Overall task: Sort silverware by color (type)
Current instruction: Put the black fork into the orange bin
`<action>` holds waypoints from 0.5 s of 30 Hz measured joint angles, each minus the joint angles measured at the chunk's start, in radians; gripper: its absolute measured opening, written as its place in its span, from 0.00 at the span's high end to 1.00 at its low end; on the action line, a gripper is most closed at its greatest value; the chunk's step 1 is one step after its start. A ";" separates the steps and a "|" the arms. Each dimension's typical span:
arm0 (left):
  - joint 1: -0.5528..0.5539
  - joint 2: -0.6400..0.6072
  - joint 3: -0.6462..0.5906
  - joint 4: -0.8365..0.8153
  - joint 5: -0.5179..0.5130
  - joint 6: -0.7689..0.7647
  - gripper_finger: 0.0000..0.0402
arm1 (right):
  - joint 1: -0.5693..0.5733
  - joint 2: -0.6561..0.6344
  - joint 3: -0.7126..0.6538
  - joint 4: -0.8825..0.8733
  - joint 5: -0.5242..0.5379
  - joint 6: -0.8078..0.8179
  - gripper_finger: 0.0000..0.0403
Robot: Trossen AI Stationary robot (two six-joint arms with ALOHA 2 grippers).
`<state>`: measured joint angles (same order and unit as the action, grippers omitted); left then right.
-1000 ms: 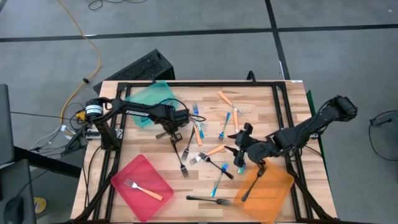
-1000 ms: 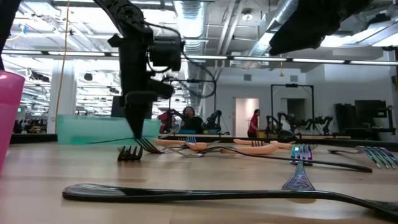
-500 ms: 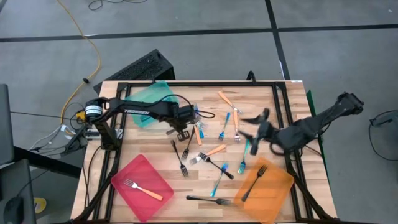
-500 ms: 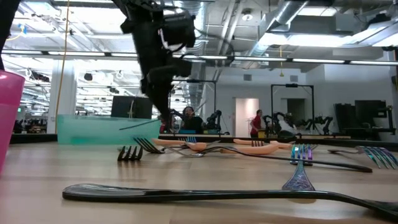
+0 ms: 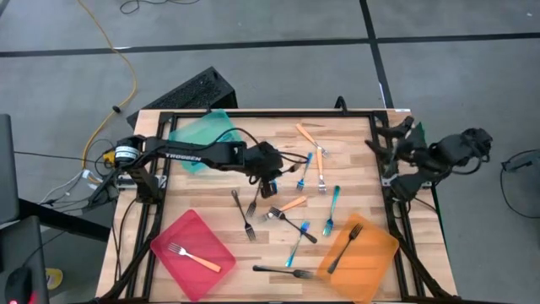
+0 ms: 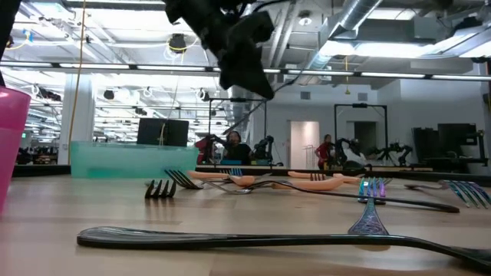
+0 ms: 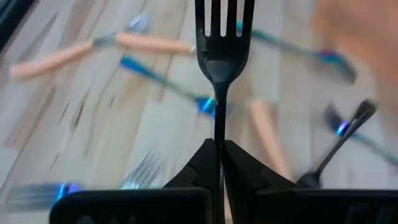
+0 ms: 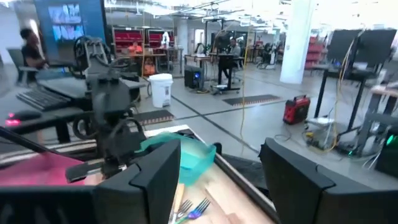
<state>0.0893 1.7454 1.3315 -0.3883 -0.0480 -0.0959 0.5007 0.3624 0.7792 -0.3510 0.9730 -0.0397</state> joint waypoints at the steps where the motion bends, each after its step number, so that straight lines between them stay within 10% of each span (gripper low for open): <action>1: -0.004 0.000 0.000 0.030 0.002 -0.004 1.00 | 0.000 -0.024 0.000 -0.025 0.000 0.023 0.40; 15: -0.118 0.016 0.000 0.704 0.069 0.016 1.00 | 0.001 -0.108 -0.001 -0.172 -0.002 0.167 0.40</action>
<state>-0.0292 1.7612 1.3315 0.3157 0.0207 -0.0800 0.5018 0.2546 0.7786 -0.5228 0.9714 0.1270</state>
